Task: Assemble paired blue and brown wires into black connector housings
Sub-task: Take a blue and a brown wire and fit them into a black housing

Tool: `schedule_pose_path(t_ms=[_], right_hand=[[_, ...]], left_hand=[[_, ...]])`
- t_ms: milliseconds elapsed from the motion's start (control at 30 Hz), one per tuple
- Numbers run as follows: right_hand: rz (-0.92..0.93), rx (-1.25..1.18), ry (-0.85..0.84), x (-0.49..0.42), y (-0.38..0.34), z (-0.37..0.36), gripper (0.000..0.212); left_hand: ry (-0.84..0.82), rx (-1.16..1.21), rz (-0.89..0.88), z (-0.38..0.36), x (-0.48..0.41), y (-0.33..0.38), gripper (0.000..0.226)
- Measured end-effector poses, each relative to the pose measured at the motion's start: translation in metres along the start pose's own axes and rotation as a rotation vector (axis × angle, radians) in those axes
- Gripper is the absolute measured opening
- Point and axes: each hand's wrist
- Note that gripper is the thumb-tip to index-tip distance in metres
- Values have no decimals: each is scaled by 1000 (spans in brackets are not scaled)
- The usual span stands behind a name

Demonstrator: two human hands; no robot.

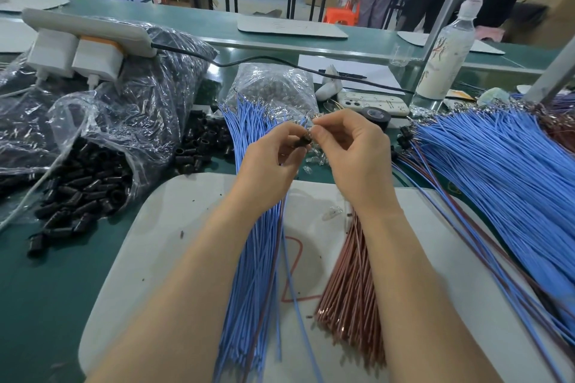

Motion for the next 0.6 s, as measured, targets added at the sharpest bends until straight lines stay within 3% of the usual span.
schedule_pose_path(t_ms=[233,400,600], right_hand=[[41,83,-40,1,1,-1,7],[-86,-114,-19,-4,7,6,12],[-222,-241,-48,-4,13,5,17]], left_hand=[[63,-125,-60,-1,-1,-1,16],[113,-189,-118,0,0,1,8],[56,-156,-102,3,2,2,6]])
Point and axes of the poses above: each hand's wrist, its own x-axis away from the middle knuckle, its own z-axis out of the back of the hand, y = z × x, and after that the axes turned 3 degrees about z, right-handed
